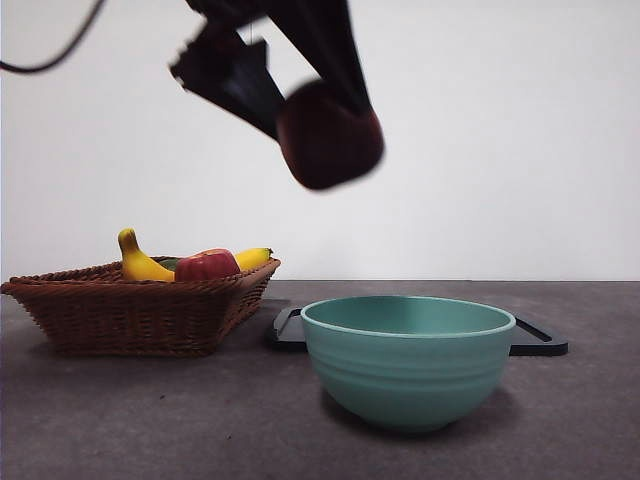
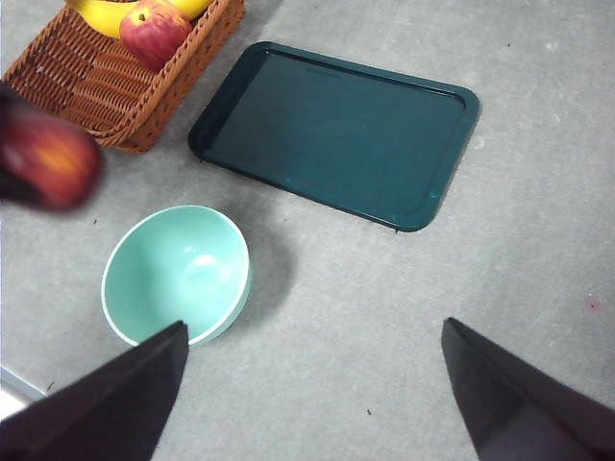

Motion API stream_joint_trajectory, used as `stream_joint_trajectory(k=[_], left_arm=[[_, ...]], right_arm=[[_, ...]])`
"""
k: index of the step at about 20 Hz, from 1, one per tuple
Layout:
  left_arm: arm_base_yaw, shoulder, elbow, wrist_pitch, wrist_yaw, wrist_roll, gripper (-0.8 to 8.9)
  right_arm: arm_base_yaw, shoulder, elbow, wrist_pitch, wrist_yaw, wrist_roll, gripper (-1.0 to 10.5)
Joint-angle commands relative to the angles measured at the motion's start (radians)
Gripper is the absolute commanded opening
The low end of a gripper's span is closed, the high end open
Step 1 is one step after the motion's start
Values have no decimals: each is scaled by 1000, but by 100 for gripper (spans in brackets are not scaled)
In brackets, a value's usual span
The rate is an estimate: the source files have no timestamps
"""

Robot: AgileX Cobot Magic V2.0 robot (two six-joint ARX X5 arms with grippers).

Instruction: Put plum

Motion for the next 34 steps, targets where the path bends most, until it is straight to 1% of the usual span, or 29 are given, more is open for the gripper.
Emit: stream_joint_trajectory(k=[1,7,10,12,16,17,18,19,20,27,31,34], left_arm=[[-36,69,21,13,2,24,249],[-97,237,21,78,-14,54,249],[-111,300,21,98,-55,63,249],[-115,327,21,106,-69,78,249],[-121,356,21,138,-69,80,255],[-122,360,21,142,-69,80,274],[-125,365,21,141,-69,80,348],[-127,370,21,138,-69,80,390],[-128,374,21,135,-69,80,403],[-143,355,30,129,-69,79,405],[-132,265,55,123,-70,78,405],[-109,160,66,113,-115,74,405]], right_arm=[[4,4,19,7,-3,10,423],[4,4,19,7,-3,10,423],[4,4,19,8,-3,10,423],[4,4,19,8,-3,10,423],[4,4,19,8,-3,10,423],[4,4,19,8,-3,10,423],[4,4,19,8,-3,10,423],[4,4,19,8,-3,10,423],[4,4,19,8,-3,10,423],[4,4,19,9,-3,10,423],[4,4,19,9,-3,10,423],[4,4,19,9,-4,10,423]])
